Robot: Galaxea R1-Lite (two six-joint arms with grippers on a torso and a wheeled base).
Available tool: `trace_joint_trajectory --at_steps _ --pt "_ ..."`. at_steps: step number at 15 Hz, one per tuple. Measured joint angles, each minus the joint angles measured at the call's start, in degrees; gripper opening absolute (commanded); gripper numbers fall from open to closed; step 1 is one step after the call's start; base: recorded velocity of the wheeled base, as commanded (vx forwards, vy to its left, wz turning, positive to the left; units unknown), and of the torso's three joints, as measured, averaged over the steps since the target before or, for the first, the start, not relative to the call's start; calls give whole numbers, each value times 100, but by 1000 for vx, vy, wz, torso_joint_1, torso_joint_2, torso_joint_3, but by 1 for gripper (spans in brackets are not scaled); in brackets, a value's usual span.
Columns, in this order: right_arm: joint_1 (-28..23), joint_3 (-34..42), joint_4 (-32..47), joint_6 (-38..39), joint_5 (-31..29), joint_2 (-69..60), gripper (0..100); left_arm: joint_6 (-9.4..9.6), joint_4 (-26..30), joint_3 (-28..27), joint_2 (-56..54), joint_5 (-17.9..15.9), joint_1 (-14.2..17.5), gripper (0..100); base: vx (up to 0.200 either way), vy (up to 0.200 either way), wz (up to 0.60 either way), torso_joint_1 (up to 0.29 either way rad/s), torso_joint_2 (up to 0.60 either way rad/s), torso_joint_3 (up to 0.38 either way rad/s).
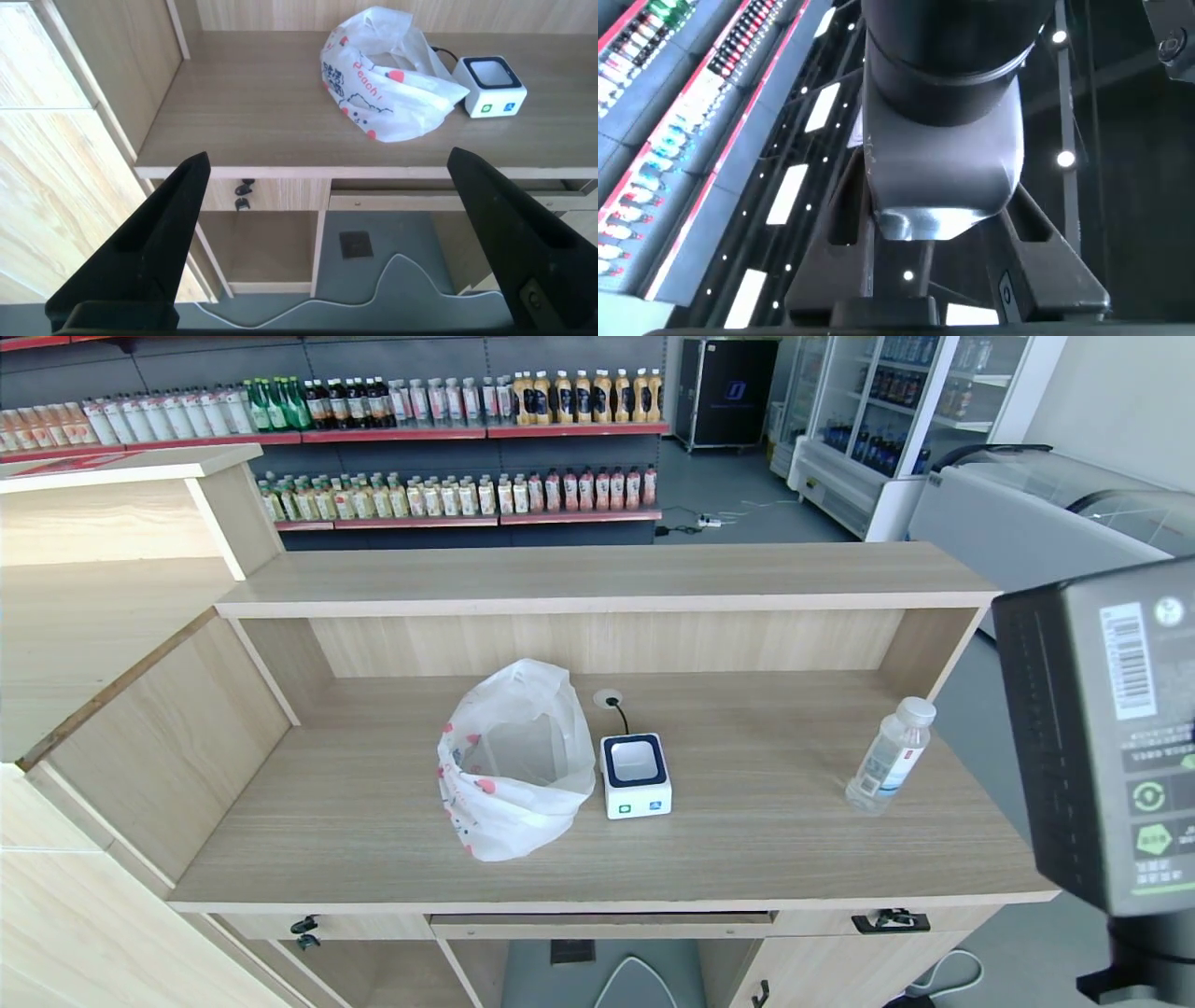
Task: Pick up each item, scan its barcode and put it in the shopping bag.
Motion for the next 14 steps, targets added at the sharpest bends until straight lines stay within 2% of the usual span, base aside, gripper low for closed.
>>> trace_joint_trajectory --at_steps 2,5,10,14 --pt "262 -7 496 -167 -268 -222 0 0 -2 0 0 0 0 100 0 0 0 0 0 0" --pt "750 -35 640 -197 -547 -338 0 0 0 0 0 0 0 100 0 0 0 0 0 0" --pt "1075 -9 1231 -236 -561 -345 0 0 -2 0 0 0 0 100 0 0 0 0 0 0" --pt "1469 -22 1292 -230 -586 -138 0 0 -2 0 0 0 0 100 0 0 0 0 0 0"
